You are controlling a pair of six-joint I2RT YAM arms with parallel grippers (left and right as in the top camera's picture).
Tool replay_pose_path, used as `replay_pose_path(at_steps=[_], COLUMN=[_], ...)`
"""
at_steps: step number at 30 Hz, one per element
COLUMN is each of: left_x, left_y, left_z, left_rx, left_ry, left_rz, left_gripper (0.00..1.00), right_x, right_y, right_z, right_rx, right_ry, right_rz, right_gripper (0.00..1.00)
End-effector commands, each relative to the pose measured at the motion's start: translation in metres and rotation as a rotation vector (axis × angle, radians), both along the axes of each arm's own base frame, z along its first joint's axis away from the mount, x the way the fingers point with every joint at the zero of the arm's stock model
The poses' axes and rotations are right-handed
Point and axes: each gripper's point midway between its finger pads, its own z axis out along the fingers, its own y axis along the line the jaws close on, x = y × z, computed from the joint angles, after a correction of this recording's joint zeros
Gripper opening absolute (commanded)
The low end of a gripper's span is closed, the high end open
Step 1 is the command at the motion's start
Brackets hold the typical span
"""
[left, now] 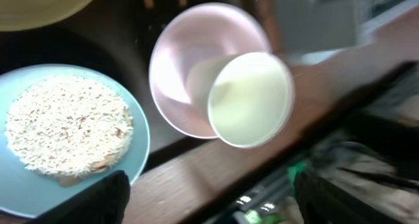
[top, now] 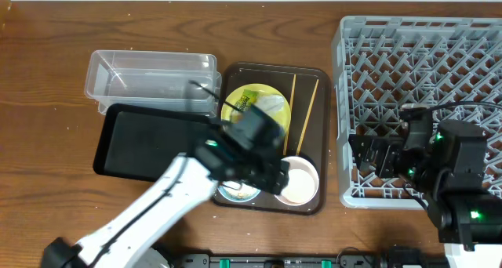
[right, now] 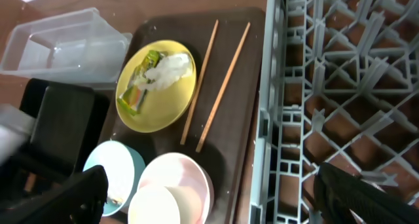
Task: Sort waste into correct bins and load items into the dishwasher rack
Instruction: 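Grasp the tall white cup on the brown tray with the left gripper, then pass the white cup from the left gripper to the right gripper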
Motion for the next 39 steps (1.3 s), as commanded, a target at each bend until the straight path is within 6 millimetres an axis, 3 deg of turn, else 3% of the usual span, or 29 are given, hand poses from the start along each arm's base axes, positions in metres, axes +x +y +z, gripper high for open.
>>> replay_pose_path(at_steps=[1,4,8,13,17,23,25,29,32,35,39], left_x=[0.016,0.015,0.017,0.019,0.022,0.037,0.039,0.031,0.024,0.016,0.013], left_y=[0.007,-0.009,-0.018,-0.024,-0.025,0.001,0.011,0.028,0.035,0.037,0.036], left_z=[-0.024,-0.045,-0.069,-0.061,-0.024,0.054,0.083,0.142,0.17,0.185,0.189], left_rx=[0.177,0.204,0.232,0.191,0.075,-0.195,-0.337,-0.67,-0.844,-0.936,-0.96], left_ry=[-0.105,-0.098,-0.067,-0.069,-0.08,-0.115,-0.103,-0.045,0.001,0.039,0.05], left_rz=[0.073,0.036,0.04,0.047,0.07,0.141,0.133,0.066,0.009,-0.032,-0.052], left_gripper=[0.79,0.72,0.54,0.22,0.08,0.06,0.06,0.06,0.06,0.06,0.06], right_x=[0.0,-0.001,-0.003,-0.006,-0.006,-0.006,-0.008,-0.03,-0.048,-0.061,-0.069], right_y=[0.0,0.0,0.0,0.0,0.0,0.007,0.023,0.074,0.101,0.121,0.148], right_z=[0.007,0.006,0.004,0.001,0.001,0.005,0.016,0.061,0.091,0.106,0.111], right_rx=[0.023,0.023,0.023,0.022,0.022,0.045,0.085,0.26,0.363,0.411,0.425], right_ry=[-0.001,0.008,0.018,0.035,0.036,0.02,-0.032,-0.221,-0.333,-0.369,-0.374], right_rz=[-0.009,-0.009,-0.009,-0.01,-0.01,0.026,0.144,0.511,0.714,0.824,0.898], right_gripper=[0.99,0.99,0.99,0.99,0.99,0.99,0.99,0.93,0.9,0.88,0.89])
